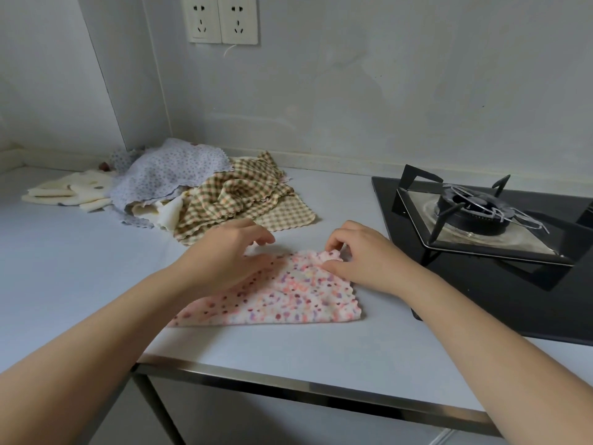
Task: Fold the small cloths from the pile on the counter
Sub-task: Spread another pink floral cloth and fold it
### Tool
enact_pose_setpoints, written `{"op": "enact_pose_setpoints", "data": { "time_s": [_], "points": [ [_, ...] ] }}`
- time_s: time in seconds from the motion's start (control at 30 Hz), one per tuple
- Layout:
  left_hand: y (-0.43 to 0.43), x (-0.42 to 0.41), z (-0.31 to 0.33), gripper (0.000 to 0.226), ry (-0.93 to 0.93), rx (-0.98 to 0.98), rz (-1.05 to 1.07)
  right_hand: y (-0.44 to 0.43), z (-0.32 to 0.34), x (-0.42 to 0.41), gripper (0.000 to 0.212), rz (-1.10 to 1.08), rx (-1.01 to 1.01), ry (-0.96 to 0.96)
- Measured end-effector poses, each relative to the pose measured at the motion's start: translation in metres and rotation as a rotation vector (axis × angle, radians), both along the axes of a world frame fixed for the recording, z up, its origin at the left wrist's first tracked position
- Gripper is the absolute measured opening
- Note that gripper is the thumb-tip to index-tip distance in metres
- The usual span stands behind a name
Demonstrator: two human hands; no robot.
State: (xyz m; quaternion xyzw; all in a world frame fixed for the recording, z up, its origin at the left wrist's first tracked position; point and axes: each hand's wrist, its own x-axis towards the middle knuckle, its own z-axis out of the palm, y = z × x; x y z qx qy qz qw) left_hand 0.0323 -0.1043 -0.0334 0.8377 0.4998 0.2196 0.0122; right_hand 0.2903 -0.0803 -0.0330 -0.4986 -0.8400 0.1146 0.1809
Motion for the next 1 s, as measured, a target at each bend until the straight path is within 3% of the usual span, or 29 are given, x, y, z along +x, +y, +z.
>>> {"op": "enact_pose_setpoints", "data": {
  "time_s": [0.23,0.43,0.8,1.0],
  "points": [
    [0.0,0.007,-0.003,0.012,-0.007,-0.029,-0.038,-0.002,0.001,-0.001,0.017,-0.016,0.05,0.172],
    [-0.001,0.013,-0.005,0.032,-0.037,-0.12,-0.031,0.002,-0.002,0.002,0.017,-0.007,-0.014,0.153],
    [-0.001,0.02,-0.004,0.039,-0.012,-0.166,-0.074,0.007,-0.002,0.004,0.017,-0.003,-0.05,0.209],
    [-0.004,0.032,0.003,0.049,-0.236,-0.153,-0.036,-0.008,0.012,0.0,0.013,0.148,0.081,0.417]
  ]
}}
